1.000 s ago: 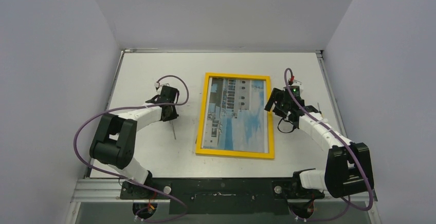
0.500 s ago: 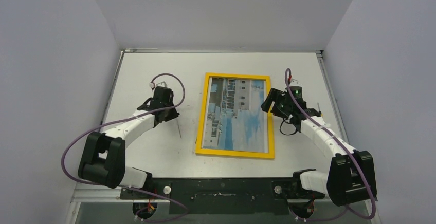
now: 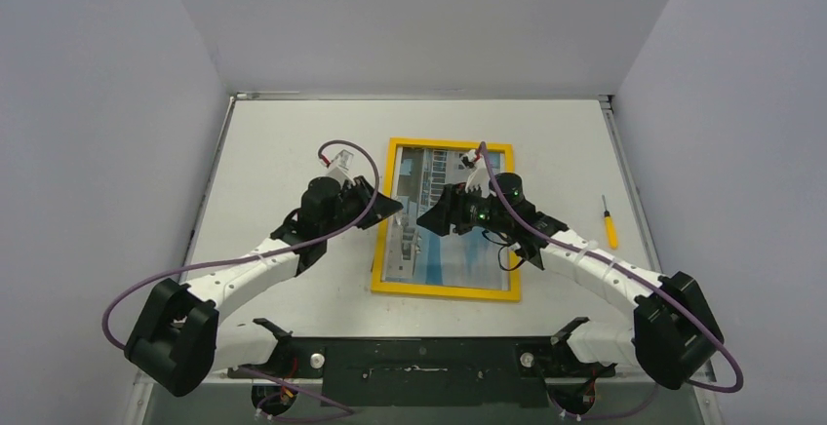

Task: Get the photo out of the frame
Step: Place the screwdriver at the center of the board.

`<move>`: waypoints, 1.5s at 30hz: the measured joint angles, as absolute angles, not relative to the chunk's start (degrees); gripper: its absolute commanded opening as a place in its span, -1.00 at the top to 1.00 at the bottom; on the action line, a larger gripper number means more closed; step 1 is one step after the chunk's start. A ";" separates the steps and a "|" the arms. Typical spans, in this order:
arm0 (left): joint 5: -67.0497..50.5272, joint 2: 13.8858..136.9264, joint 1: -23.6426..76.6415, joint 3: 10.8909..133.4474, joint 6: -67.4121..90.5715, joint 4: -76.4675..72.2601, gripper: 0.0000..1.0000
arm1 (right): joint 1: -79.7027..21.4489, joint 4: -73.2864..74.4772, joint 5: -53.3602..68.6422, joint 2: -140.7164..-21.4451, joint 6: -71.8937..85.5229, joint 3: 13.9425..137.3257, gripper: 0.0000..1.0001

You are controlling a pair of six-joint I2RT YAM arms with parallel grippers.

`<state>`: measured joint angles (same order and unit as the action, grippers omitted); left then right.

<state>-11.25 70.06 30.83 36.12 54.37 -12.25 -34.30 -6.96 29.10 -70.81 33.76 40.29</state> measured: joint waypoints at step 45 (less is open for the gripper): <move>16.27 70.43 35.31 39.59 35.29 1.72 -0.77 | -22.48 22.90 -37.52 -75.20 30.92 44.95 0.82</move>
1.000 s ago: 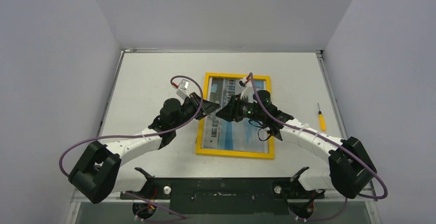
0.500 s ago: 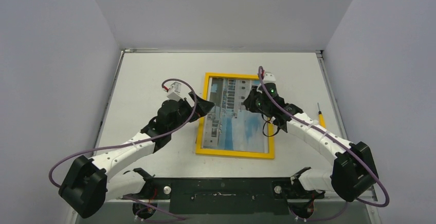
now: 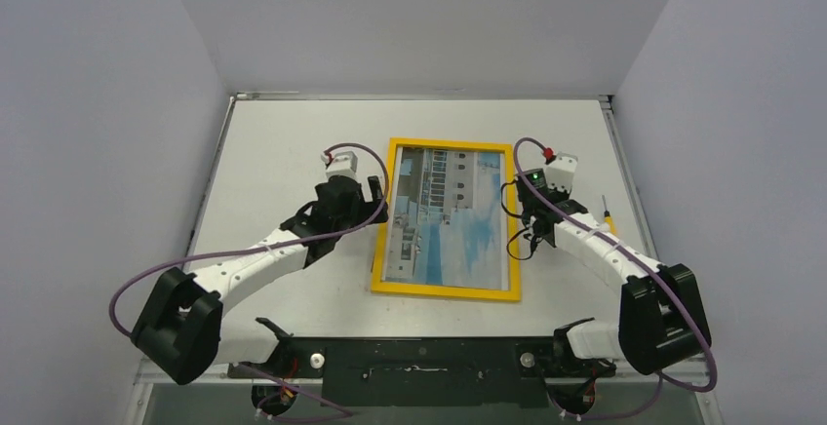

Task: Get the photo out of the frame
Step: Place the screwdriver at the center of the board.

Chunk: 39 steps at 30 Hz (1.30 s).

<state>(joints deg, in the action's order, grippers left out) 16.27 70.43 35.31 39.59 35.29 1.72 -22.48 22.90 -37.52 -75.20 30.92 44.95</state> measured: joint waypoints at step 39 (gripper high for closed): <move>8.93 90.94 34.79 46.63 27.09 2.17 -0.20 | -13.65 17.52 -11.33 -79.77 17.21 45.91 -0.19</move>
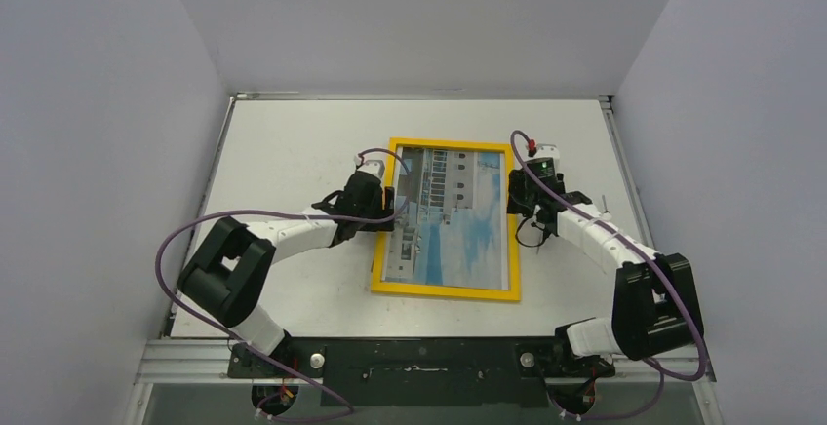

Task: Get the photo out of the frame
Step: Place the screwdriver at the center of the board, then pick up the photo frame item from the photo frame.

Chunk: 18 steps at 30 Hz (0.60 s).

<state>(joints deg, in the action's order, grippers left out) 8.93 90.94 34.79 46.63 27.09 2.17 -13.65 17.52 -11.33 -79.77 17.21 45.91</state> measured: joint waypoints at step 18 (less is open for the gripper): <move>11.33 96.07 37.56 49.84 25.61 3.44 0.13 | -16.58 13.26 -2.26 -89.03 18.90 46.61 0.10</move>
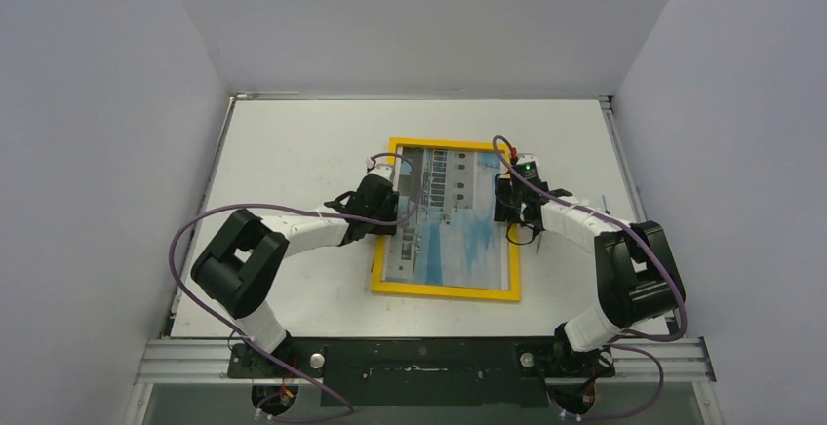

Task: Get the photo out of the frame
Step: Pick up the photo frame item from the photo frame.

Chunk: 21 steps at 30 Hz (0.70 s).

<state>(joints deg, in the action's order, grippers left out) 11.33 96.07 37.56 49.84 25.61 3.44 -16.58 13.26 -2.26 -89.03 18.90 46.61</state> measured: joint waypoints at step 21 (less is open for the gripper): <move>15.77 97.17 38.92 51.35 25.17 5.19 0.57 | -15.70 14.44 -4.29 -87.24 19.94 46.61 0.64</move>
<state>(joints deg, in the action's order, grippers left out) 15.77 97.17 38.92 51.35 25.17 5.19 -15.70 14.44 -4.29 -87.24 19.94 46.61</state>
